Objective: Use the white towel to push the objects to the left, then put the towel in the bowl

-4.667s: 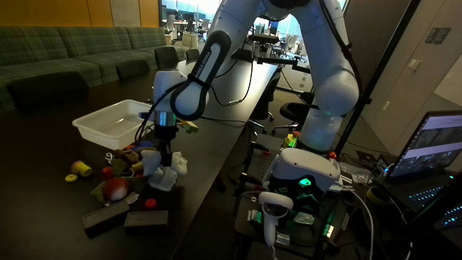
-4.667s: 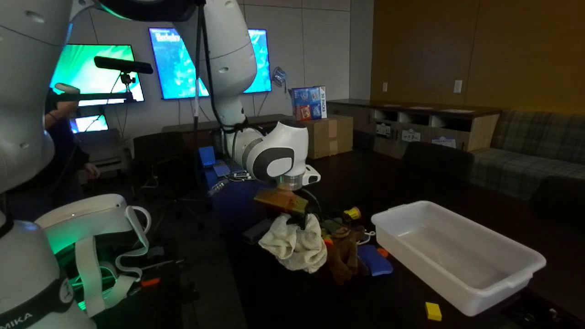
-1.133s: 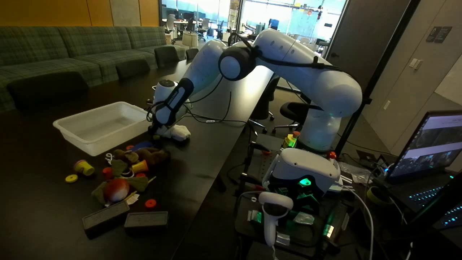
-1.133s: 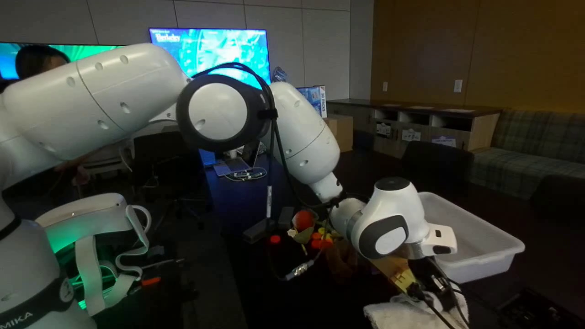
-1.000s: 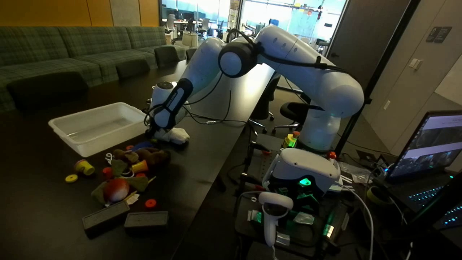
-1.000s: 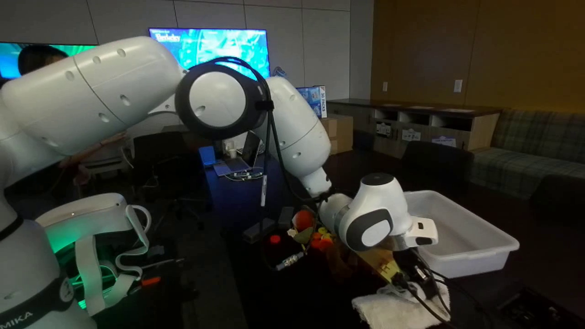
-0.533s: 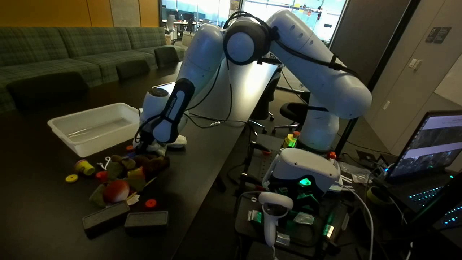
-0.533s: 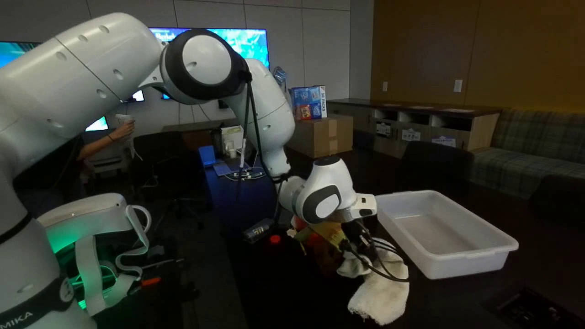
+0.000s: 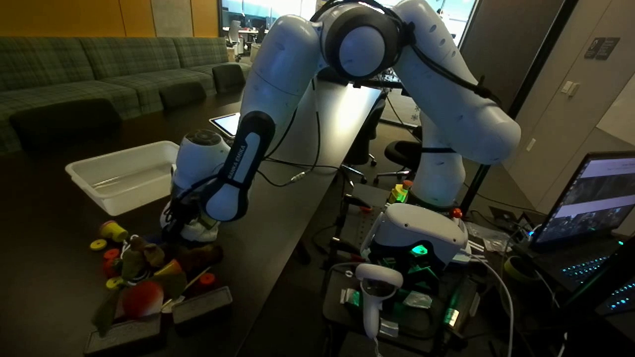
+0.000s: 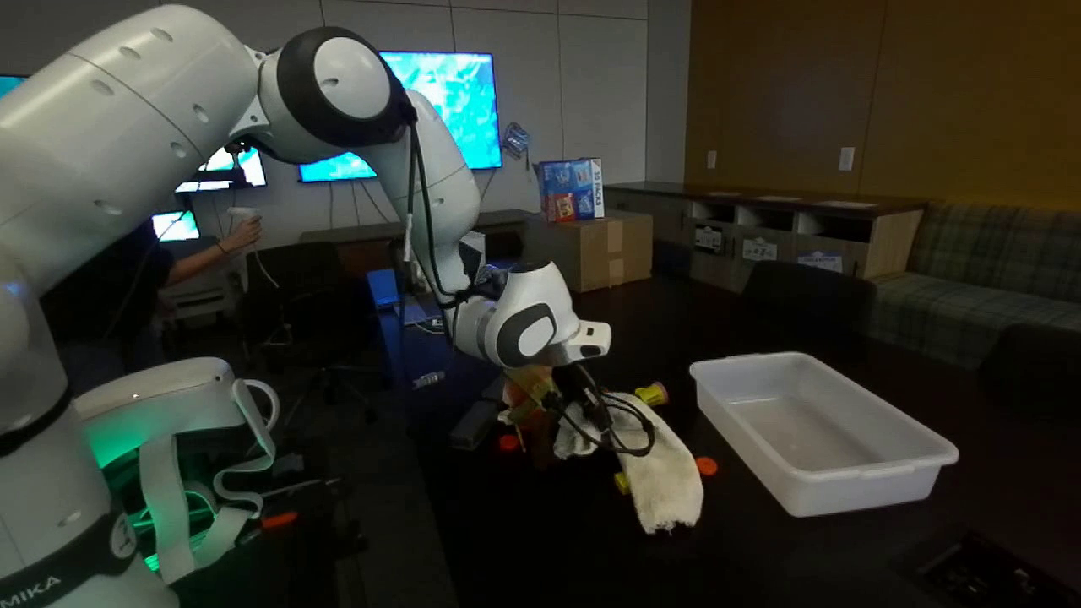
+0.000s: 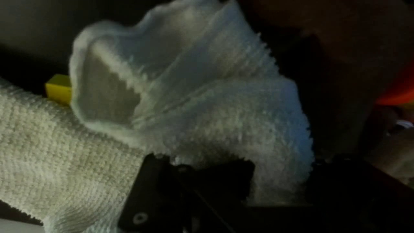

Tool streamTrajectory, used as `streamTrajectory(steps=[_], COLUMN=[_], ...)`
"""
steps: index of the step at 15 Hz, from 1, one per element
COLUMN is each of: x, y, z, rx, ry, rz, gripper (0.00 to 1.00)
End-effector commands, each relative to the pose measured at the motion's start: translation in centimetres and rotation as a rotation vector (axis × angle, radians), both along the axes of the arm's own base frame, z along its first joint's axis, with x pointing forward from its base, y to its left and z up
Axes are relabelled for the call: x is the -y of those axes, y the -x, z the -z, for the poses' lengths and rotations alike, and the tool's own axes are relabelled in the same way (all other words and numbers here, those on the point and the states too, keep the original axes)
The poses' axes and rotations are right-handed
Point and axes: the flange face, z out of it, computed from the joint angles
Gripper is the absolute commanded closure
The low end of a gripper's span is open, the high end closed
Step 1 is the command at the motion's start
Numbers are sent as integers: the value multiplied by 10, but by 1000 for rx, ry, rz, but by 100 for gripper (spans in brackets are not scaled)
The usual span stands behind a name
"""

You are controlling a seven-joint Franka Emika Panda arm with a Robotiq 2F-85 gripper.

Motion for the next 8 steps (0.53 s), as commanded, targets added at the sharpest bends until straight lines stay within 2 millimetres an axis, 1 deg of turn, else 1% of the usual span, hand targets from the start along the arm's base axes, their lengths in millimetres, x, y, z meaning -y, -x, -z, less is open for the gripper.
streamTrajectory(steps=[1, 2, 3, 4, 5, 6, 8], x=[-32, -36, -40, -39, -36, -29, -3], y=[16, 20, 21, 24, 26, 27, 29], z=[-21, -24, -31, -37, -47, -57, -80], rx=[32, 37, 39, 43, 41, 47, 75], ry=[-17, -22, -28, -34, -46, -52, -58], rz=[21, 15, 12, 7, -6, -10, 7], gripper=[90, 90, 90, 90, 90, 90, 90])
